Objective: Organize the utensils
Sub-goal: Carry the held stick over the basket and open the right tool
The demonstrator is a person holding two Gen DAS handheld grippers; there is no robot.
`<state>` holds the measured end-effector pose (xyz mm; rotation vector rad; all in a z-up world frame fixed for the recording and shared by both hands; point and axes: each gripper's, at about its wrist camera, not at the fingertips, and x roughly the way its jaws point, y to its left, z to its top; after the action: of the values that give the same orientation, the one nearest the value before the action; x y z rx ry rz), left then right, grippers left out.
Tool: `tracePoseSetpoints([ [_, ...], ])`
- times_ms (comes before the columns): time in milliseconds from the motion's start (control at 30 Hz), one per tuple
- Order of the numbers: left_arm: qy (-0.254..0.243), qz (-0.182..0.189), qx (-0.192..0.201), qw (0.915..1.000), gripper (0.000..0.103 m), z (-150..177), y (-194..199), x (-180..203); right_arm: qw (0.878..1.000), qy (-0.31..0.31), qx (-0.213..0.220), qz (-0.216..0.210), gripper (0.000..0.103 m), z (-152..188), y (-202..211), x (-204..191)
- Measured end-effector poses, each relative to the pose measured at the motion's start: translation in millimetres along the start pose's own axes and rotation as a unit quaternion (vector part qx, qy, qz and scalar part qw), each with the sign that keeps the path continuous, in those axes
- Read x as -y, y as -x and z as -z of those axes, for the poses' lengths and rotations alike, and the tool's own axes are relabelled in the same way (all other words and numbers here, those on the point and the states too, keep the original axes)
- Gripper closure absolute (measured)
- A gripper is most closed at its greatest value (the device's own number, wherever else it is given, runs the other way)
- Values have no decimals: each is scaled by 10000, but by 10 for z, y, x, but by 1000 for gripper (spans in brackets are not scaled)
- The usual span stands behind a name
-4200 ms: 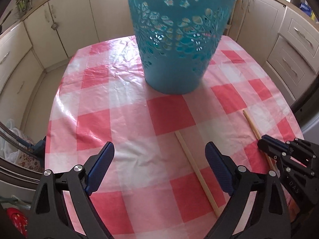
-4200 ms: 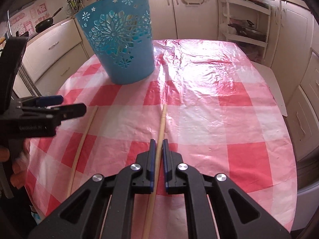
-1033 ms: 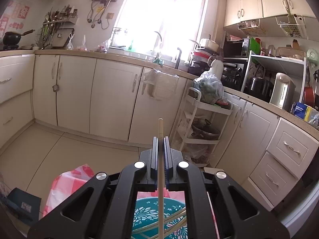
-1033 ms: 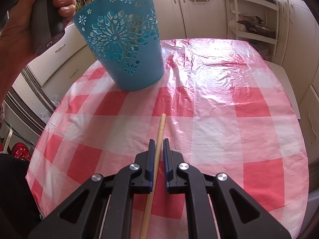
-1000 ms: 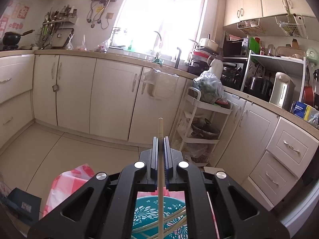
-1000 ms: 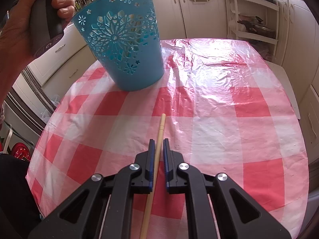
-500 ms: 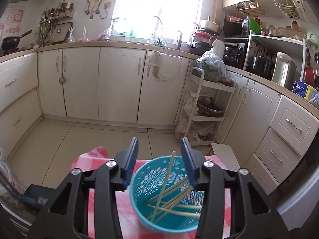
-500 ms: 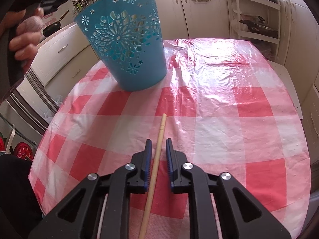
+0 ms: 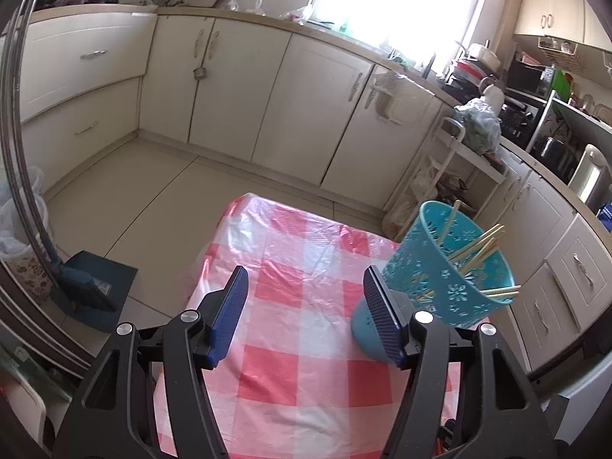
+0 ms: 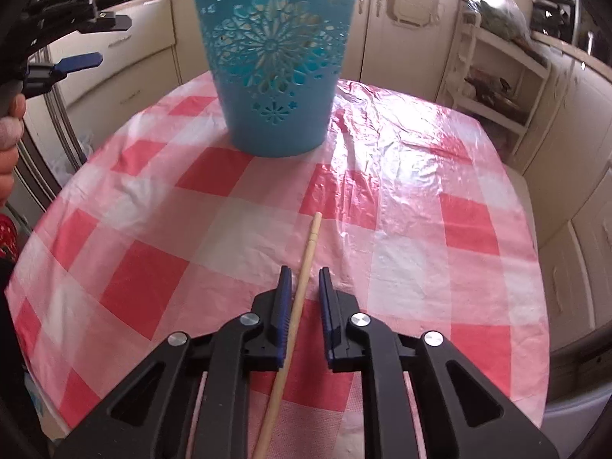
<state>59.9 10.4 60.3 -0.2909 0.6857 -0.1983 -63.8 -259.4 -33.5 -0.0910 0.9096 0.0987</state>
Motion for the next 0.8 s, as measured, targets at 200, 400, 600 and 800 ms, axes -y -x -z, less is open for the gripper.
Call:
tracePoseSetpoints([
  [200, 41, -87, -101, 9999, 43, 23, -11, -55, 9903, -862, 95, -1084, 97, -128, 292, 235],
  [400, 166, -25, -261, 9995, 42, 6, -39, -2, 9533, -1466, 1387, -2245, 97, -706, 1057, 449],
  [600, 181, -26, -263, 9995, 41, 19, -47, 6, 9322, -1503, 2533, -2104, 97, -1641, 1323, 440],
  [800, 179, -45, -287, 9994, 40, 6, -56, 19, 9345, -1939, 2719, -1231, 97, -2231, 808, 429],
])
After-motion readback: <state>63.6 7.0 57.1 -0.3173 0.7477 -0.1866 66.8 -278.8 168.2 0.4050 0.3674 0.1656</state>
